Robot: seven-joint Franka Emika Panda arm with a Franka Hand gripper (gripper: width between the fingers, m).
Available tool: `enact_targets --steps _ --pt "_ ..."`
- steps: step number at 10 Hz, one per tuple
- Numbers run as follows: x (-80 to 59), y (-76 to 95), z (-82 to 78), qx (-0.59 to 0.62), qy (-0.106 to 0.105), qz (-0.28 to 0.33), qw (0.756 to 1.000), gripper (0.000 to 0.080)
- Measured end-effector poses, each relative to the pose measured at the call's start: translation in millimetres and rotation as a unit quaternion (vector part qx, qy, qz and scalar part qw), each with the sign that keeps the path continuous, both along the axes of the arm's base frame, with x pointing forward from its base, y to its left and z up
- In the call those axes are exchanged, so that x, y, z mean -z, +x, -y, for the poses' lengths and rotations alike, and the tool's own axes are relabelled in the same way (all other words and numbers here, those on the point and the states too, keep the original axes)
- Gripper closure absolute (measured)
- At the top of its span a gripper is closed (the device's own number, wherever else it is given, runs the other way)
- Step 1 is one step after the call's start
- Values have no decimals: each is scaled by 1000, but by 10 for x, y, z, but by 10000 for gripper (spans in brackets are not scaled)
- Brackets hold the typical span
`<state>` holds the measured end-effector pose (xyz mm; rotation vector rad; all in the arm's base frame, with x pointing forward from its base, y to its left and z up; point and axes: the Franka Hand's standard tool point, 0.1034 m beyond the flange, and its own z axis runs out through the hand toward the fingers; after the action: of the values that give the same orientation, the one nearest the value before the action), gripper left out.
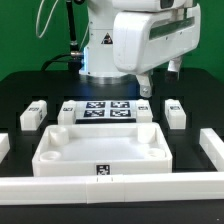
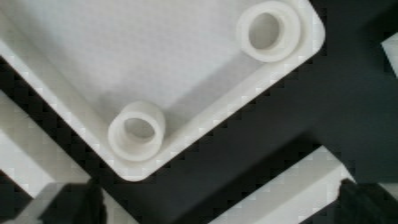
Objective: Assemble desk
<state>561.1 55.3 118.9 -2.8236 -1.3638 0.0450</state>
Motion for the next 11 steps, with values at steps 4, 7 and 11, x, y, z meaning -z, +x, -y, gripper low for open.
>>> enact_targets --steps 4,7,11 --pt "0 0 0 0 0 0 1000 150" --pt "0 0 0 0 0 0 1000 150" --pt "0 0 0 0 0 0 1000 150"
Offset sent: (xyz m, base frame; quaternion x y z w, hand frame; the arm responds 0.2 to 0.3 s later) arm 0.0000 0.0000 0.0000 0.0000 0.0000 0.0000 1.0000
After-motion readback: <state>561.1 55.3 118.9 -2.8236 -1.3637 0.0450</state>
